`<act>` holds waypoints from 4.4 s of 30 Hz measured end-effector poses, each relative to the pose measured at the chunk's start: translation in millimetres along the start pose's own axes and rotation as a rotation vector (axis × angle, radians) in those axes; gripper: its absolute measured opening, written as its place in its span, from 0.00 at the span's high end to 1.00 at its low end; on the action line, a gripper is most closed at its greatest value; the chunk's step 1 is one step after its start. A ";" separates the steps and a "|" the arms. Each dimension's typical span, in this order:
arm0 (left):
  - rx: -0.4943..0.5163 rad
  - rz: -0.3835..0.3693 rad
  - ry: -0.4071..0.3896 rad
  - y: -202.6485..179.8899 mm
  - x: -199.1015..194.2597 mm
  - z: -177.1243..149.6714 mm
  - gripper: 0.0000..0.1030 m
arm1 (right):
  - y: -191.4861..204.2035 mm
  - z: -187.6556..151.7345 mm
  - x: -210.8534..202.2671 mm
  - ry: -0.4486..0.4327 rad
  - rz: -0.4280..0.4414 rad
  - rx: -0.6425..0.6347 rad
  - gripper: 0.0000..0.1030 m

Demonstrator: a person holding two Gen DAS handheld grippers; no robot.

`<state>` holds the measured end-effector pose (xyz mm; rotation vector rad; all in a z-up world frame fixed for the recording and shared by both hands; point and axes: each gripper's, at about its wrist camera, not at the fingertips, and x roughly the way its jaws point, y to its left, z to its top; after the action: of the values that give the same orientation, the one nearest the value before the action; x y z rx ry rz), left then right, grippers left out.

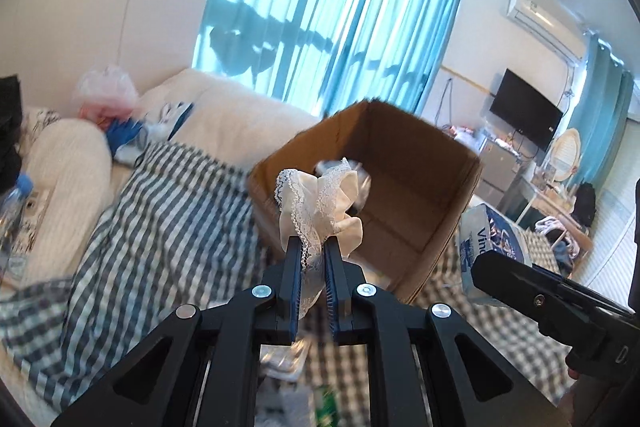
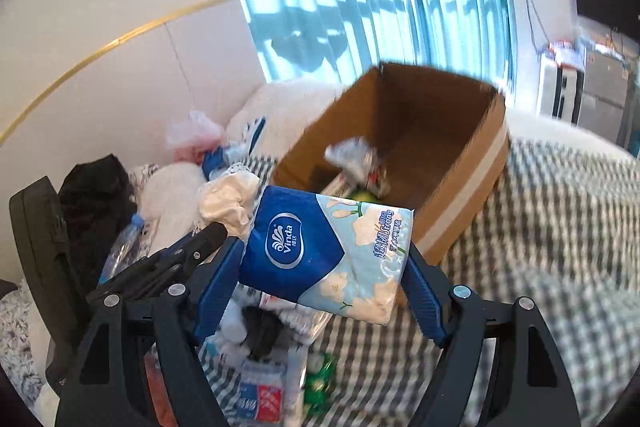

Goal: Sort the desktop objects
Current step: 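Carry the lace item and tissue pack into the cardboard box and release both, then withdraw both tools from the box back toward the remaining items, then grasp the white bunny figure with the left tool while the right grasps the BOP toothpaste tube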

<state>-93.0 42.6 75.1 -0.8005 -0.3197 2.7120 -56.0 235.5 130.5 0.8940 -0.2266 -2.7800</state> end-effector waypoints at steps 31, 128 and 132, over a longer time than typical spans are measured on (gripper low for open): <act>-0.020 -0.065 0.078 -70.8 163.5 54.9 0.89 | -103.8 105.3 108.9 -0.052 -0.126 0.018 0.26; -0.147 0.302 0.480 127.3 39.4 -145.9 0.00 | 38.4 -123.9 67.7 0.361 0.008 -0.168 0.13; -0.161 0.320 0.499 132.7 43.6 -149.1 0.00 | 39.5 -126.3 70.2 0.371 0.004 -0.171 0.13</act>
<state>-73.6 -47.3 -107.4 -1.6545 -0.3161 2.6577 -31.2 169.8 -1.9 1.3304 0.0681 -2.5185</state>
